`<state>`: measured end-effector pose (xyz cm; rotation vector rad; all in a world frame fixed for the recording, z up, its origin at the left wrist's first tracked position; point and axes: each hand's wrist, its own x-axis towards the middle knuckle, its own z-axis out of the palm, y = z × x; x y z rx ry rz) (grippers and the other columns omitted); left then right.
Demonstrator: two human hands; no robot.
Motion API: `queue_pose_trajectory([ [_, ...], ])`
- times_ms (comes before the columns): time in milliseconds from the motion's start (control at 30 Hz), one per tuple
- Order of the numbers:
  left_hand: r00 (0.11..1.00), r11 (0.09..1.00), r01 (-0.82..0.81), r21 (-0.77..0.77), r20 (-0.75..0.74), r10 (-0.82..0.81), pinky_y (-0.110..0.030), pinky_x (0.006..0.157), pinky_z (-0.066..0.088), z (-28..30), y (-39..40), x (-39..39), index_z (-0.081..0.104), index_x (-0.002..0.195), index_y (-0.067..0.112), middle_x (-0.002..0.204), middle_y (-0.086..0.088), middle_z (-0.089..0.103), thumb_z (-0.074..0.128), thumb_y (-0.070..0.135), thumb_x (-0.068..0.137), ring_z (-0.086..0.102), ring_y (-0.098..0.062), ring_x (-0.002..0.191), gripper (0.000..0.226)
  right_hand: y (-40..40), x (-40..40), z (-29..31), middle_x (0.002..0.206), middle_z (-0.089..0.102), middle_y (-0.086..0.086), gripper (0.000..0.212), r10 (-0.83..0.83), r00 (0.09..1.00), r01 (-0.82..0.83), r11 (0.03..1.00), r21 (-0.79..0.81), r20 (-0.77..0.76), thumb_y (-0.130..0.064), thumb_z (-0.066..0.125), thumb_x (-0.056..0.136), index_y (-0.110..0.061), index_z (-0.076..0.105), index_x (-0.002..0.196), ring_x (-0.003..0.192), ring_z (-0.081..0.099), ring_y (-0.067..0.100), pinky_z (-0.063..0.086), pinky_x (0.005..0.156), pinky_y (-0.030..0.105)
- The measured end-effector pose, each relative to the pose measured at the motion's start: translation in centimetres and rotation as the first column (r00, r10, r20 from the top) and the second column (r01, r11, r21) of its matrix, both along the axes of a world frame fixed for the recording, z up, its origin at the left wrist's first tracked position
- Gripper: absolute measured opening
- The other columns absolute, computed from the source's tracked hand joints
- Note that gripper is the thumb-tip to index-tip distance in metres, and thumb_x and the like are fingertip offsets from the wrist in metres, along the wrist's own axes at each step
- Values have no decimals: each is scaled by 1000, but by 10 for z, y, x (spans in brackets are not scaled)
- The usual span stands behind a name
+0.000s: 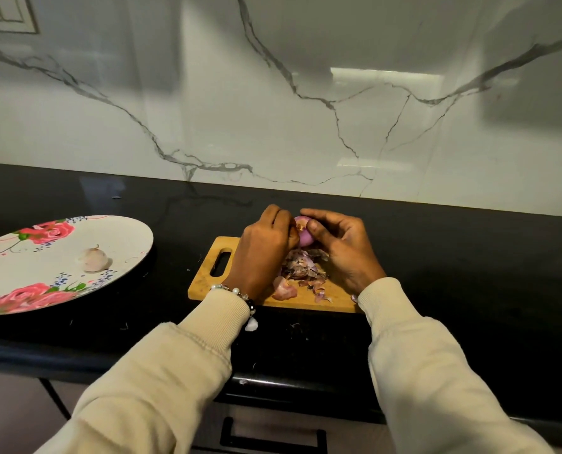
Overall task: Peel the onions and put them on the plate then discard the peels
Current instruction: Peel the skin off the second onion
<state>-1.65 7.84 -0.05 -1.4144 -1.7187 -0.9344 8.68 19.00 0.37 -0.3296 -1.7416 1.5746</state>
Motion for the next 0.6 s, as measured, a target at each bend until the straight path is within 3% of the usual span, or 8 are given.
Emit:
queue_pose_trajectory([
  [100, 985, 1000, 30, -7, 172, -29, -35, 55, 45, 0, 2, 2, 59, 91, 1, 89, -13, 57, 60, 15, 88, 55, -25, 66, 15, -1, 0, 0, 113, 72, 12, 25, 3, 1000, -4, 1000, -10, -11, -1, 59, 93, -9, 71, 115, 111, 67, 27, 52, 100, 51],
  [233, 883, 995, 75, 71, 458, -100, -21, 63, 37, 2, 4, 2, 54, 87, 10, 86, -1, 52, 59, 11, 89, 47, -13, 72, 5, -2, -1, 1, 113, 71, 15, 24, 4, 999, -7, 997, -71, -47, 0, 58, 93, -6, 69, 114, 113, 66, 30, 53, 99, 47],
  [367, 740, 978, 104, 179, 643, -196, -46, 69, 54, 2, 5, 2, 61, 91, 6, 86, -6, 62, 57, 8, 89, 60, -22, 77, 5, -1, -2, 2, 112, 71, 18, 22, 11, 996, -23, 990, -137, -92, -2, 57, 94, -8, 70, 110, 111, 66, 33, 51, 99, 52],
  [433, 631, 963, 98, 251, 732, -255, -47, 66, 57, 3, 5, 4, 63, 92, 8, 82, -5, 66, 57, 9, 90, 66, -19, 73, 7, 0, -2, 2, 112, 71, 18, 21, -1, 994, -15, 988, -153, -107, -3, 57, 94, -10, 70, 109, 111, 66, 34, 50, 99, 55],
  [533, 559, 935, 132, 330, 754, -345, -45, 69, 60, 6, 2, 6, 67, 101, 11, 89, -2, 71, 60, 19, 94, 70, -15, 79, 13, 2, -4, 1, 114, 71, 17, 21, -8, 994, -8, 990, -144, -107, -4, 58, 93, -11, 71, 109, 113, 65, 35, 48, 100, 59],
  [600, 599, 932, 171, 318, 718, -355, -40, 72, 60, 7, 0, 7, 68, 109, 15, 96, 2, 71, 66, 28, 92, 69, -13, 84, 22, 3, -4, 1, 115, 71, 16, 23, -11, 996, 2, 995, -105, -87, -3, 58, 94, -13, 72, 109, 113, 65, 33, 48, 101, 58],
])
